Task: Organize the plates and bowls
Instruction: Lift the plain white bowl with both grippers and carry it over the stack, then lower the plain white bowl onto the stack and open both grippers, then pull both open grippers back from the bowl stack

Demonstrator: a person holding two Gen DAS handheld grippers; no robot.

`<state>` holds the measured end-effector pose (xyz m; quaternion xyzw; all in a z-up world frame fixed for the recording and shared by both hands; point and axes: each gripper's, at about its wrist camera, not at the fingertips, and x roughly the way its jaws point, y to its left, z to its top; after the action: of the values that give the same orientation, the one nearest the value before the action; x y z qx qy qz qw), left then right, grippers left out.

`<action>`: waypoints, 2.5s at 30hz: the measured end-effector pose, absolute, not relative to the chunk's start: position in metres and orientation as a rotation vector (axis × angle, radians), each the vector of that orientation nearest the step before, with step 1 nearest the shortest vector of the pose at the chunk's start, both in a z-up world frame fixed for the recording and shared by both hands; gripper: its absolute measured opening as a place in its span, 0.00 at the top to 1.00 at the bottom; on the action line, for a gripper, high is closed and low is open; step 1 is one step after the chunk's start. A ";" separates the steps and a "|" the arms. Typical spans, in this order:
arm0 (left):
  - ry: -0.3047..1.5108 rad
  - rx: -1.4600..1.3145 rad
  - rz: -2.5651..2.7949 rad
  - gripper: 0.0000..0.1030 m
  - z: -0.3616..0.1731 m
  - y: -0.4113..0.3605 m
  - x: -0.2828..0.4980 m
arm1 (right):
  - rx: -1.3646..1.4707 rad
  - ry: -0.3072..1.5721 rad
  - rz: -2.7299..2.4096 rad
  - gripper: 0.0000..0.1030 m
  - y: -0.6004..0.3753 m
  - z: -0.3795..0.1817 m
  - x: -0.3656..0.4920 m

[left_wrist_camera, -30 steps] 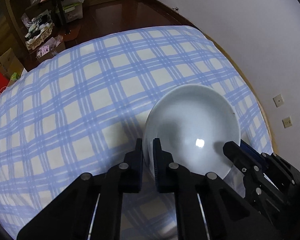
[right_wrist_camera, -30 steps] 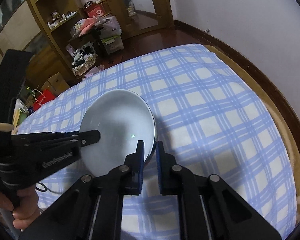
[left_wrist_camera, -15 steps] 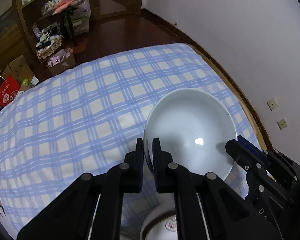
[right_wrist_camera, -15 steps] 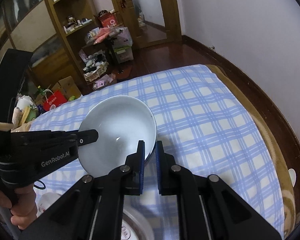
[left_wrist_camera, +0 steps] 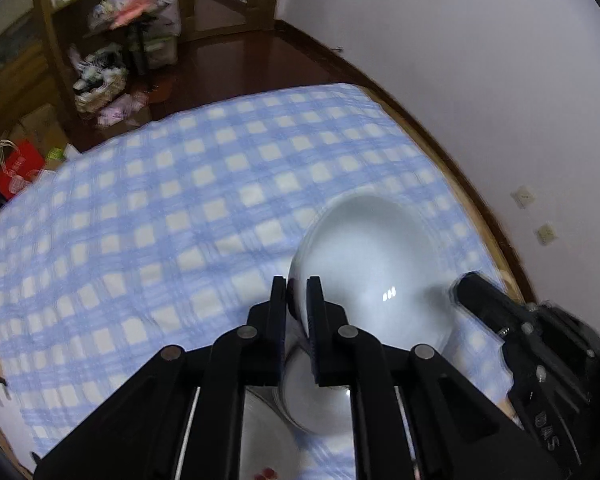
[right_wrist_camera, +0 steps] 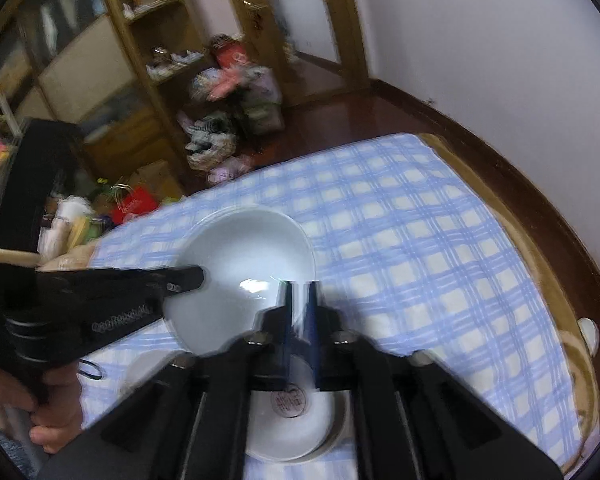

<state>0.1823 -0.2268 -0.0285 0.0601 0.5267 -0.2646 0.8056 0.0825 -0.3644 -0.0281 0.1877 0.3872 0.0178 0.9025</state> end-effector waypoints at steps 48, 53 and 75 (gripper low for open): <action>1.098 0.225 -0.425 0.48 -0.018 -0.172 0.145 | 0.336 0.909 -0.112 0.49 -0.364 -0.062 0.048; 1.070 0.214 -0.418 0.26 -0.005 -0.158 0.142 | 0.302 0.875 -0.140 0.19 -0.360 -0.051 0.038; 1.111 0.254 -0.421 0.12 -0.052 -0.148 0.162 | 0.306 0.919 -0.185 0.08 -0.362 -0.089 0.040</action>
<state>0.1619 -0.1478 -0.0524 0.1193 0.5219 -0.1976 0.8212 0.0396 -0.3624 -0.0885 0.1467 0.4412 -0.0890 0.8809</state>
